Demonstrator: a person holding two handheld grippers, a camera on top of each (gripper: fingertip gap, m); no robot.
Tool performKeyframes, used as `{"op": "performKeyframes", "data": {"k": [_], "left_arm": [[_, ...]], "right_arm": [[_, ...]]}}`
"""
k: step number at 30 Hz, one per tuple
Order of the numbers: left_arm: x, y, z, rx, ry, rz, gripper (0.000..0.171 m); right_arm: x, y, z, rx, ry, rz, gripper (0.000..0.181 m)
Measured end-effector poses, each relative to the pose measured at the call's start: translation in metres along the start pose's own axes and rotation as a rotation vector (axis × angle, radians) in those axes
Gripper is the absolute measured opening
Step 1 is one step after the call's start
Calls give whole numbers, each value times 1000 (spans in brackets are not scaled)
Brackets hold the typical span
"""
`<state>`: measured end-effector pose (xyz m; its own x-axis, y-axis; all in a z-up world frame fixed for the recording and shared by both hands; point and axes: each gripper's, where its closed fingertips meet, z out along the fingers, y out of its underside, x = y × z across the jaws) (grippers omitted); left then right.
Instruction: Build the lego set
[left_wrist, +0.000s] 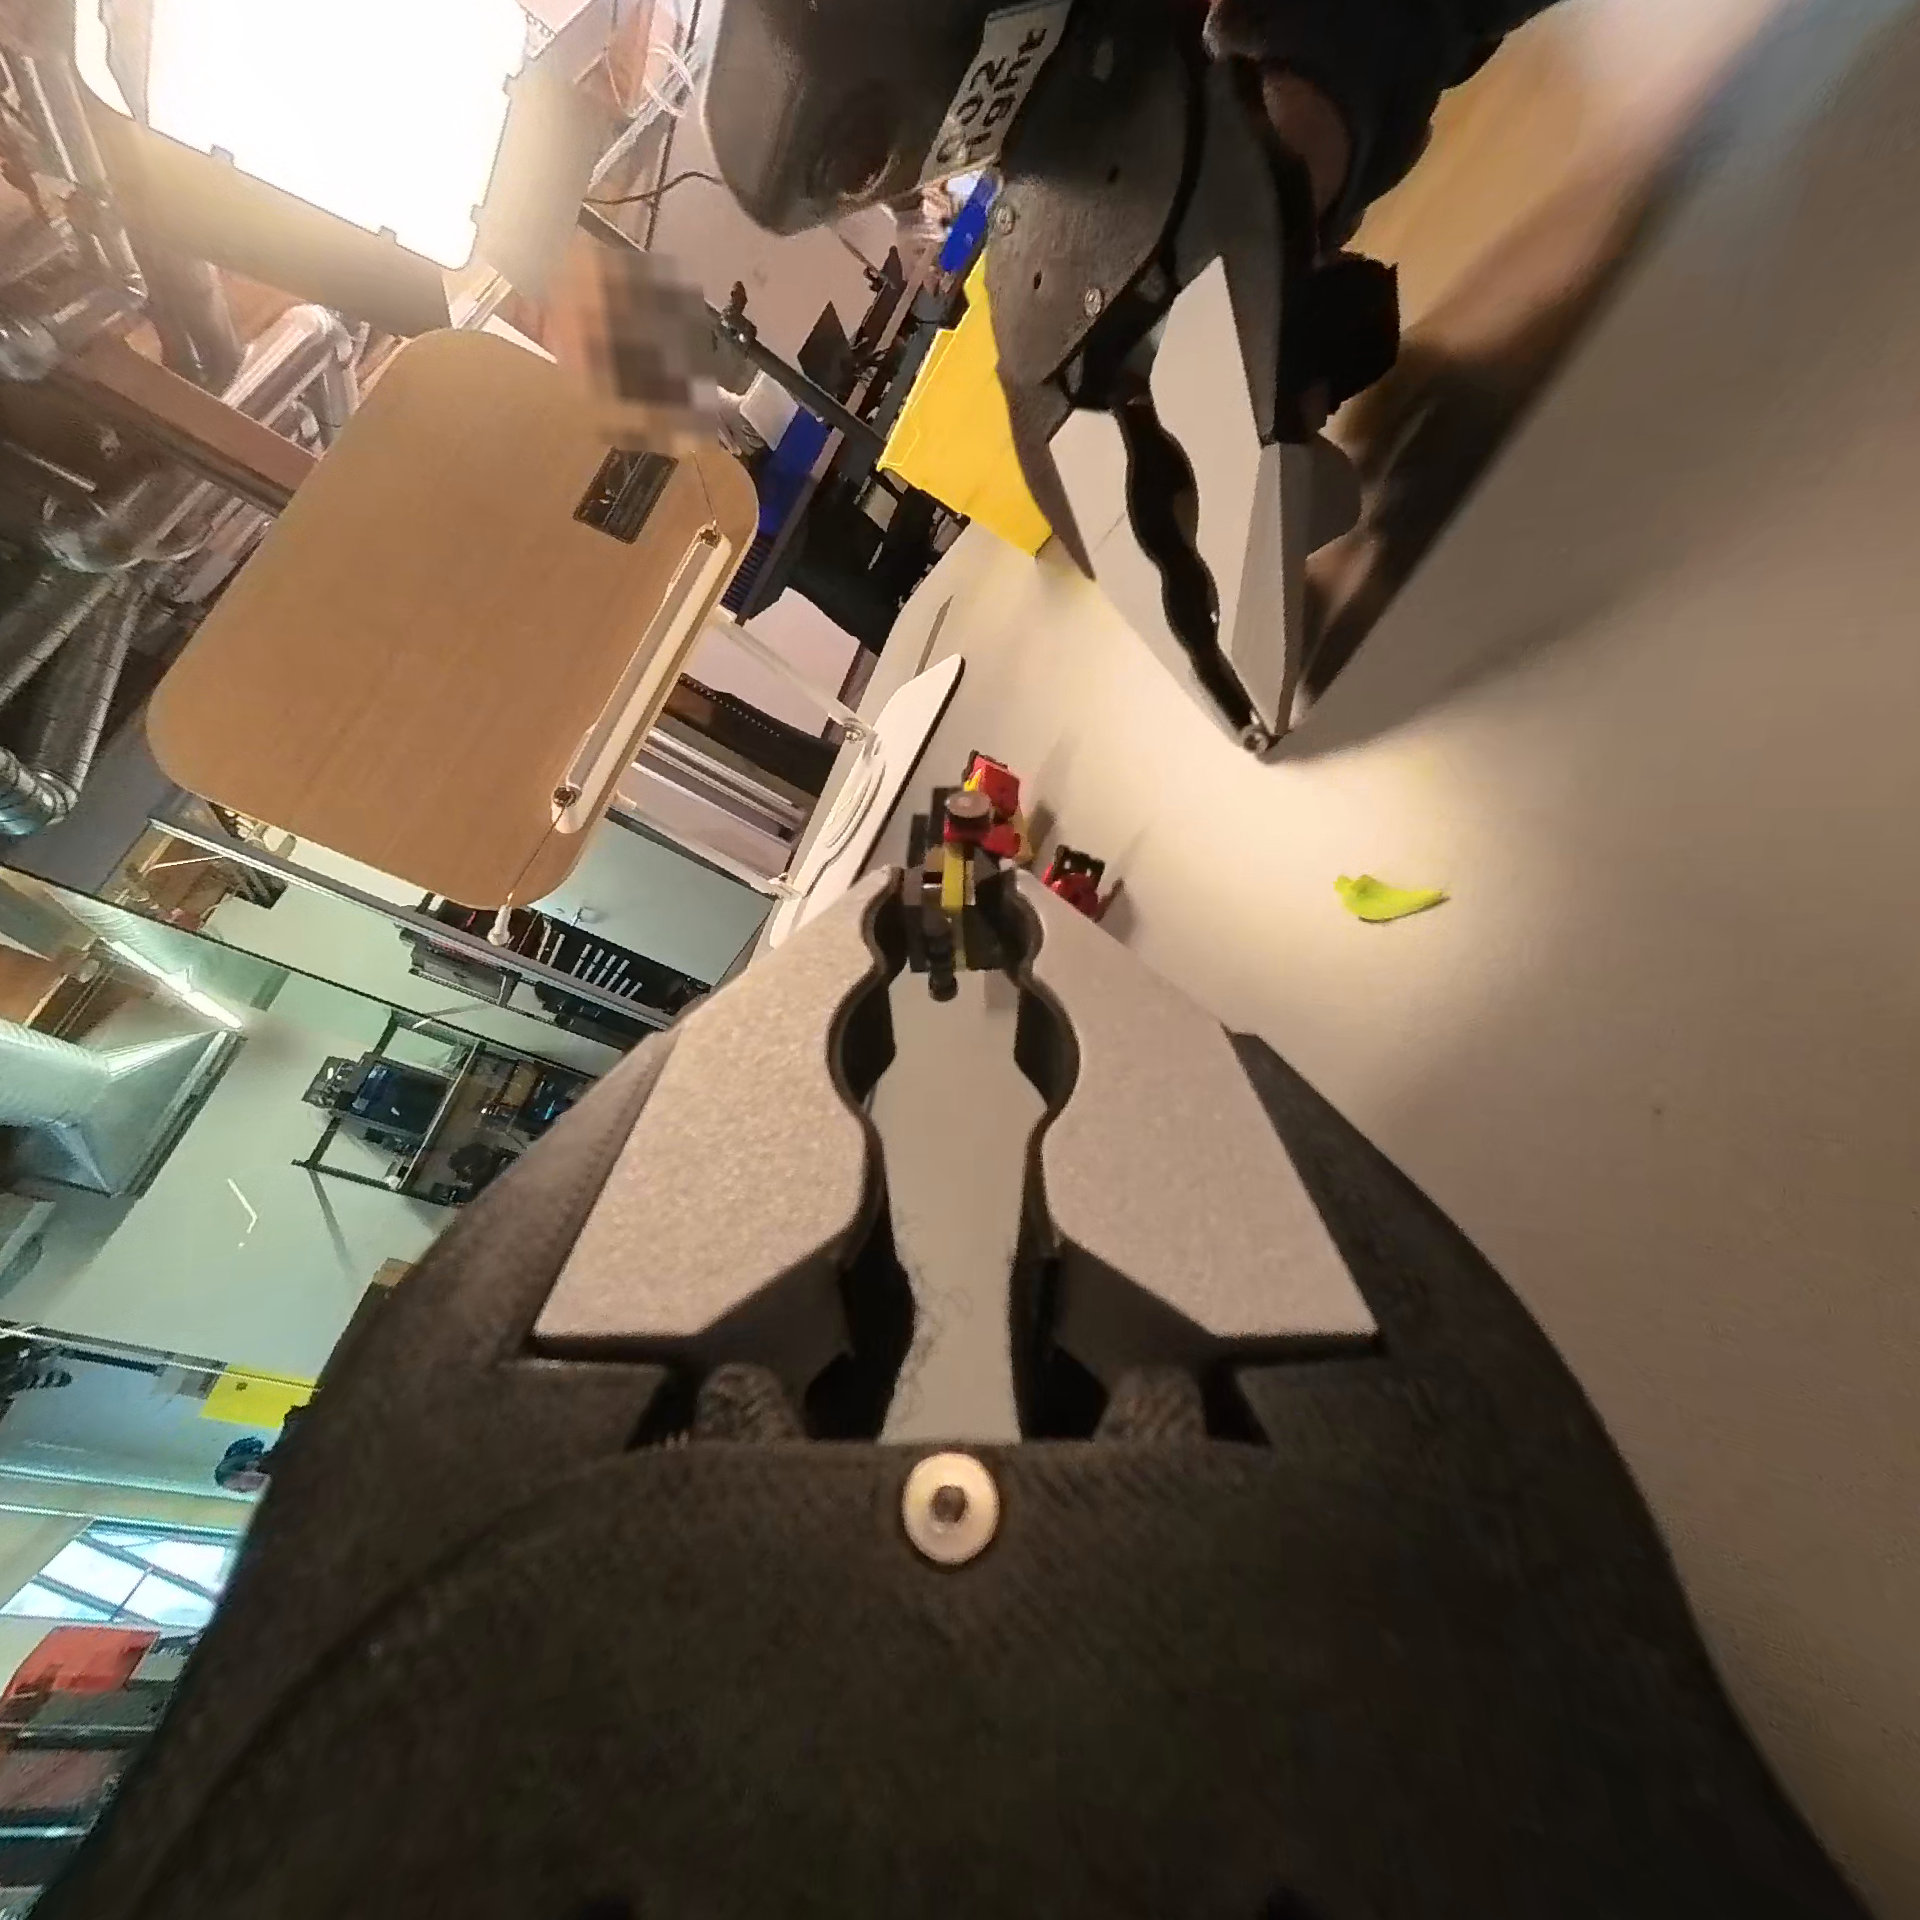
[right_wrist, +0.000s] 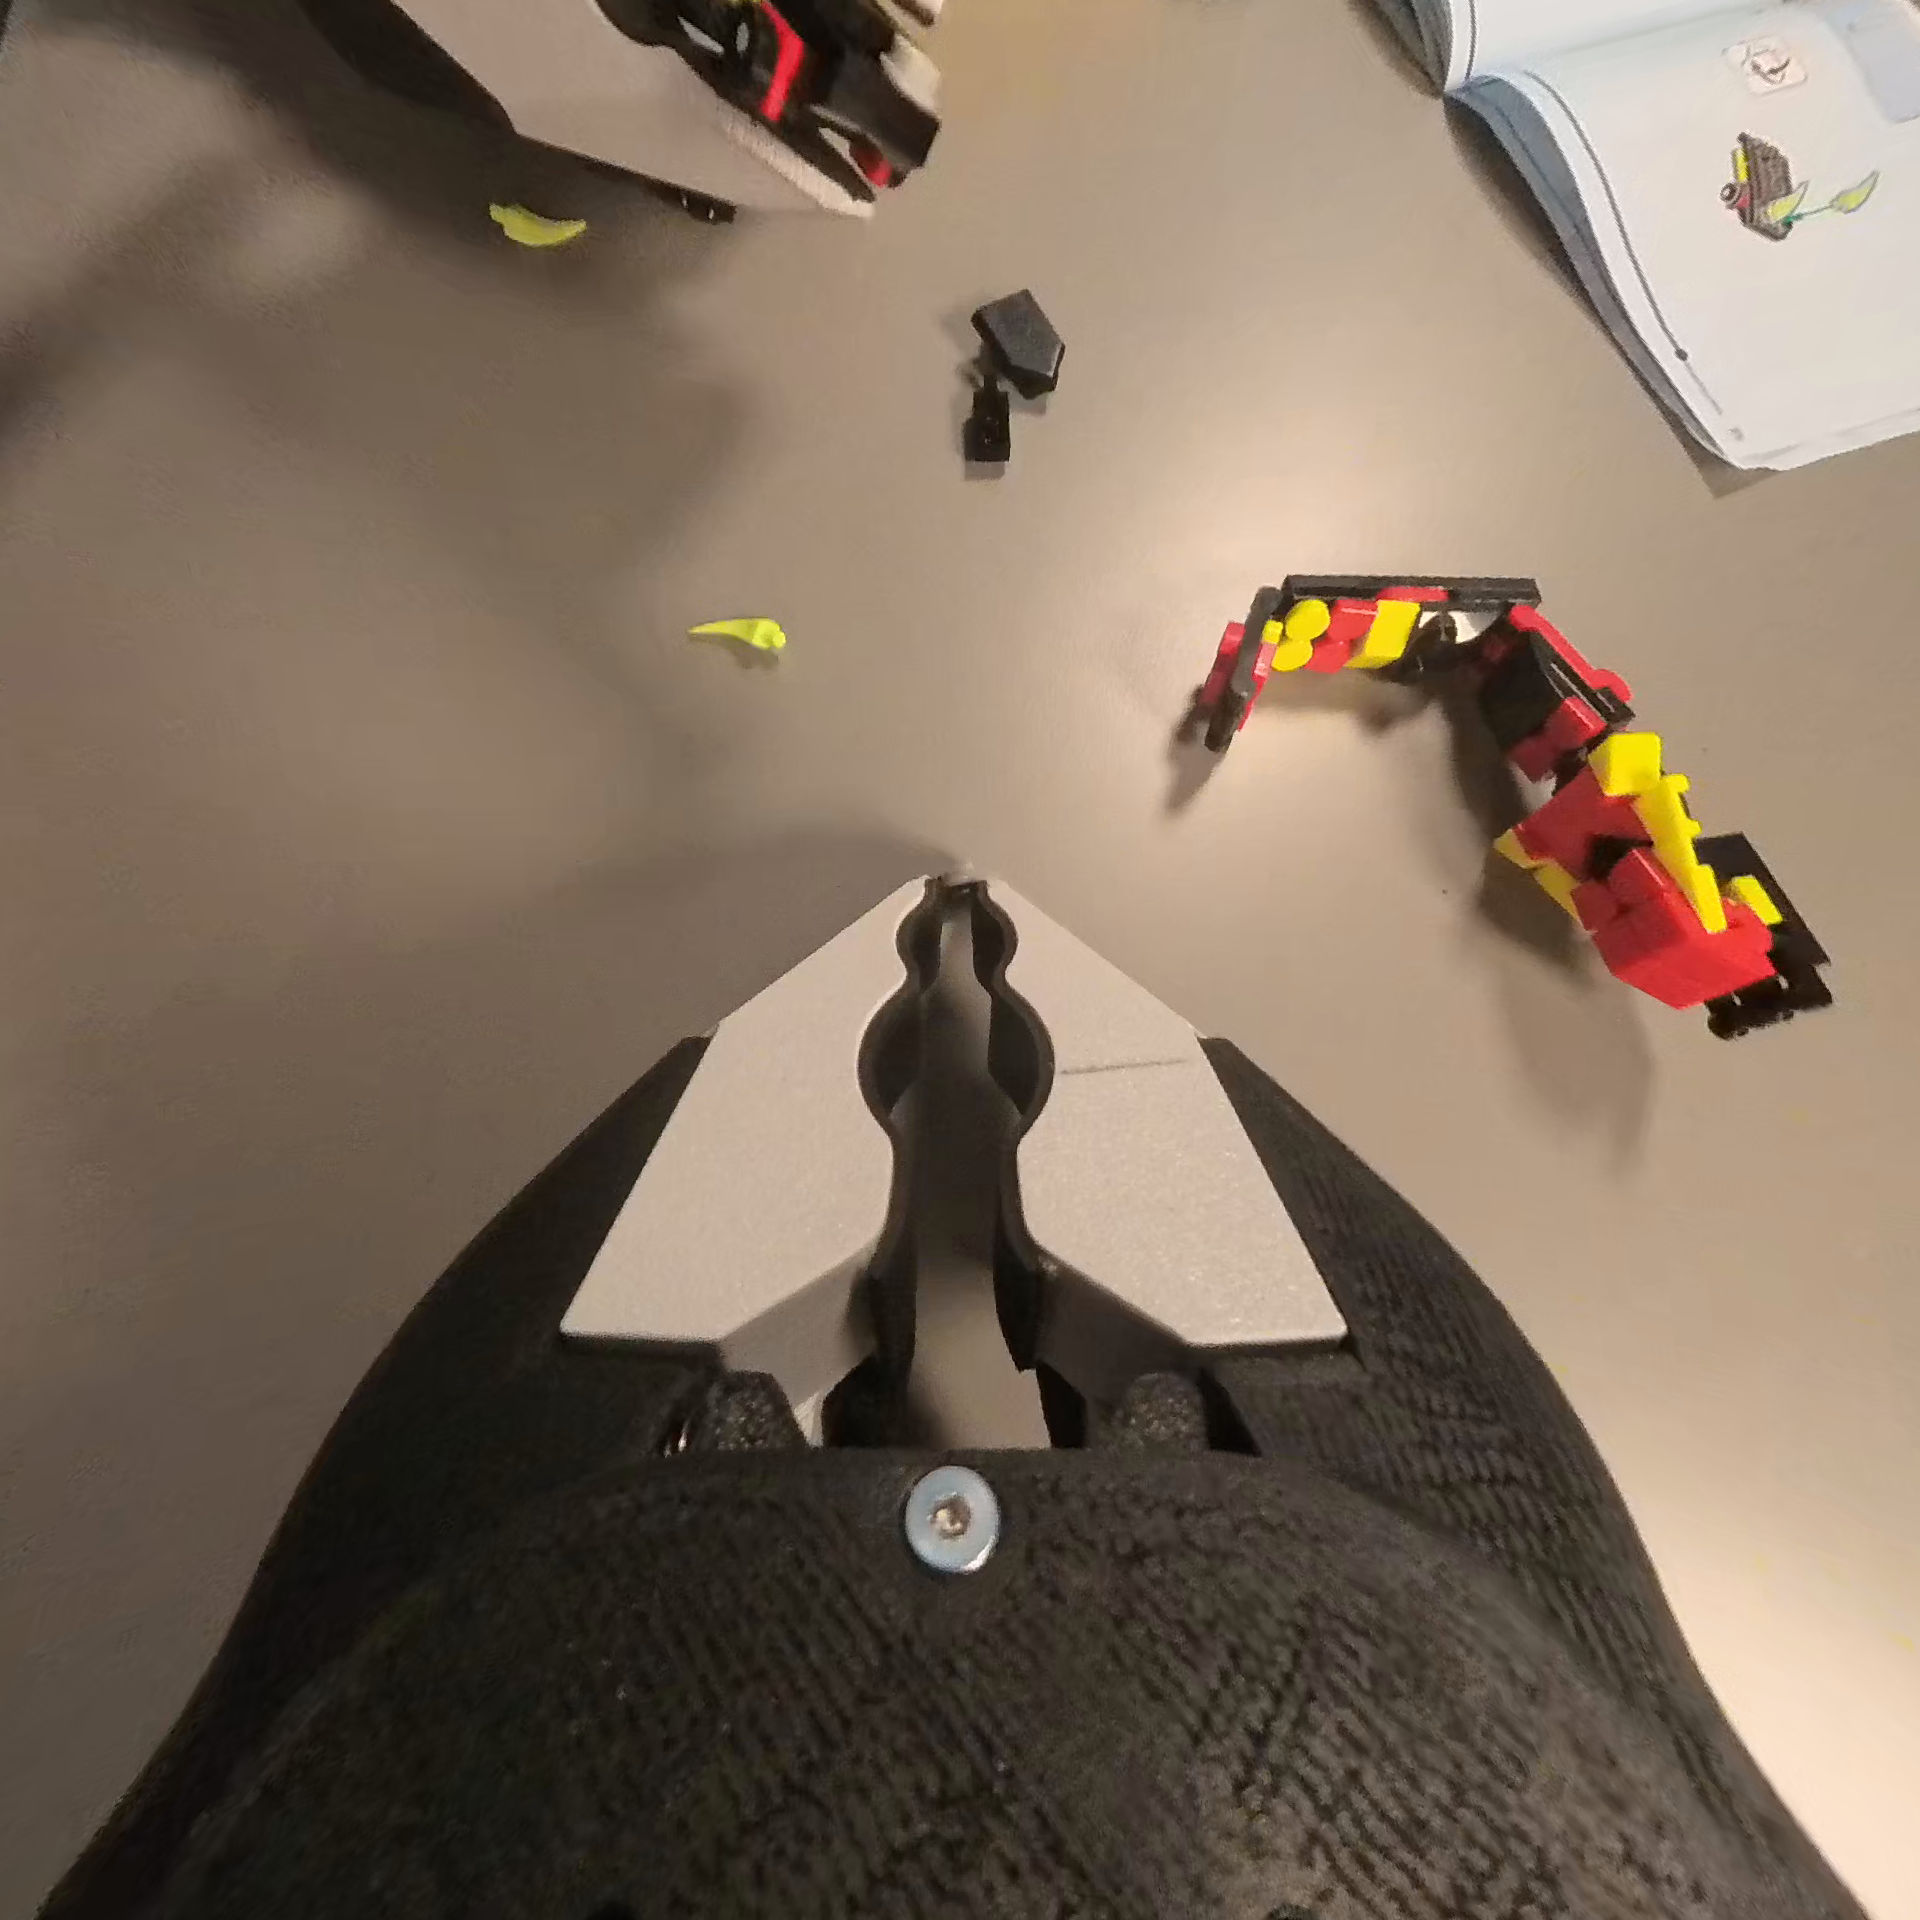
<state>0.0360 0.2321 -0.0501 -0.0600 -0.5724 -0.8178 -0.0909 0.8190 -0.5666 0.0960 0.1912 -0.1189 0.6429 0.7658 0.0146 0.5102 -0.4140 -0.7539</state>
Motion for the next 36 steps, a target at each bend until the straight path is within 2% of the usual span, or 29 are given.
{"op": "performKeyframes", "data": {"k": [3,7,19,27,36], "left_arm": [[2,0,0,0,7,7,16],[6,-1,-1,-1,17,46,16],[12,-2,-2,-5,41,91,16],[16,-3,-2,-3,56,117,16],[18,-3,-2,-3,68,127,16]], "right_arm": [[1,3,-3,8,3,8,5],[-2,5,-6,6,-1,15,18],[-1,12,-16,-83,101,-15,24],[2,7,-17,-43,150,-52,12],[0,4,-15,-36,140,-51,12]]}}
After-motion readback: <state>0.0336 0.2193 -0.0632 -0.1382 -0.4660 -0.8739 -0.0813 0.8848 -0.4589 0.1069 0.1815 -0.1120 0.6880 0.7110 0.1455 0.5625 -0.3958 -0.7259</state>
